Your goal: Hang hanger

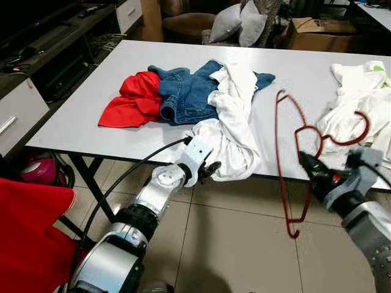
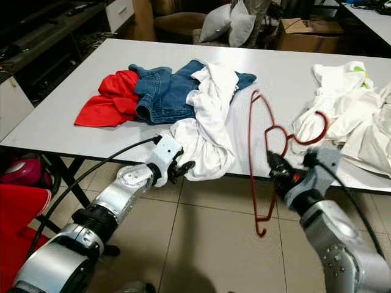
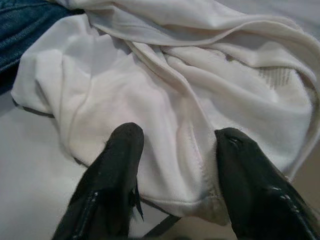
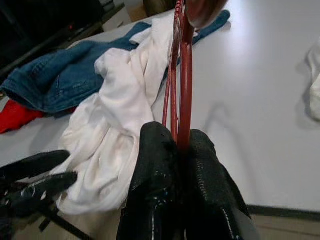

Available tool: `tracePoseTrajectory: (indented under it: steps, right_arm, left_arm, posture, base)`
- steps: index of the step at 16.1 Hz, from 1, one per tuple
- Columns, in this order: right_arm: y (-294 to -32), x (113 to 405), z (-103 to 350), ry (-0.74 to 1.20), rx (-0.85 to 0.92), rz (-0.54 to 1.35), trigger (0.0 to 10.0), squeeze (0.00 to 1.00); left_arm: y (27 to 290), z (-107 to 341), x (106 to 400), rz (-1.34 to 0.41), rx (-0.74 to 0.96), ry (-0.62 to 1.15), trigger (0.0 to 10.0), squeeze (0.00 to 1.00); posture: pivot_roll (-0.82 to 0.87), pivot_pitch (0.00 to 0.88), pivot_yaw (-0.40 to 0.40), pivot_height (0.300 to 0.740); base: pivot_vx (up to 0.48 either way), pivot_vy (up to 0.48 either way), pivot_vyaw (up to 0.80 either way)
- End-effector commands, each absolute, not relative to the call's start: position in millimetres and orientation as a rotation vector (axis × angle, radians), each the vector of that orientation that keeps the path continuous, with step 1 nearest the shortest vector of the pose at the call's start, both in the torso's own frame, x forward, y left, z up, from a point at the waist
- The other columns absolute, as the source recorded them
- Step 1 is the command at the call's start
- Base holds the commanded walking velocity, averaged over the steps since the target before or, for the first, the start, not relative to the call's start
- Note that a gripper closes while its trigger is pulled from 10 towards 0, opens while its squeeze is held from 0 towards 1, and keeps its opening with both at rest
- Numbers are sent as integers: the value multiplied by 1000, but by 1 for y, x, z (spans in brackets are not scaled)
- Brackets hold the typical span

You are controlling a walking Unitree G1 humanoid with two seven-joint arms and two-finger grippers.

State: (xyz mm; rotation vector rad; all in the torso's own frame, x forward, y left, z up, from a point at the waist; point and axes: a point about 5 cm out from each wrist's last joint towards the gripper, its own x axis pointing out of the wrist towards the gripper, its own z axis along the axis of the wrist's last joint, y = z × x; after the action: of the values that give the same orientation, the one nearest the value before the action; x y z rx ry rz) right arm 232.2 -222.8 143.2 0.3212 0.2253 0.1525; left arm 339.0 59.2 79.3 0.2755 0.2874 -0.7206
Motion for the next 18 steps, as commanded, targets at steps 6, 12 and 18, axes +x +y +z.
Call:
tracePoseTrajectory:
  steps: [6, 12, 18]
  right_arm:
    - [-220, 227, 146, 222, 293, 169, 10000, 0]
    - [-220, 225, 146, 225, 283, 172, 10000, 0]
    - [-222, 223, 146, 225, 280, 170, 10000, 0]
  left_arm:
    - [62, 83, 345, -681, 276, 267, 0, 0]
    - [65, 81, 346, -660, 255, 264, 0, 0]
    - [68, 83, 347, -660, 230, 246, 0, 0]
  posture:
    - [-106, 0, 31, 740]
    - [-106, 0, 33, 740]
    - [-106, 0, 35, 740]
  base:
    - [0, 0, 0]
    - [0, 0, 0]
    - [0, 0, 0]
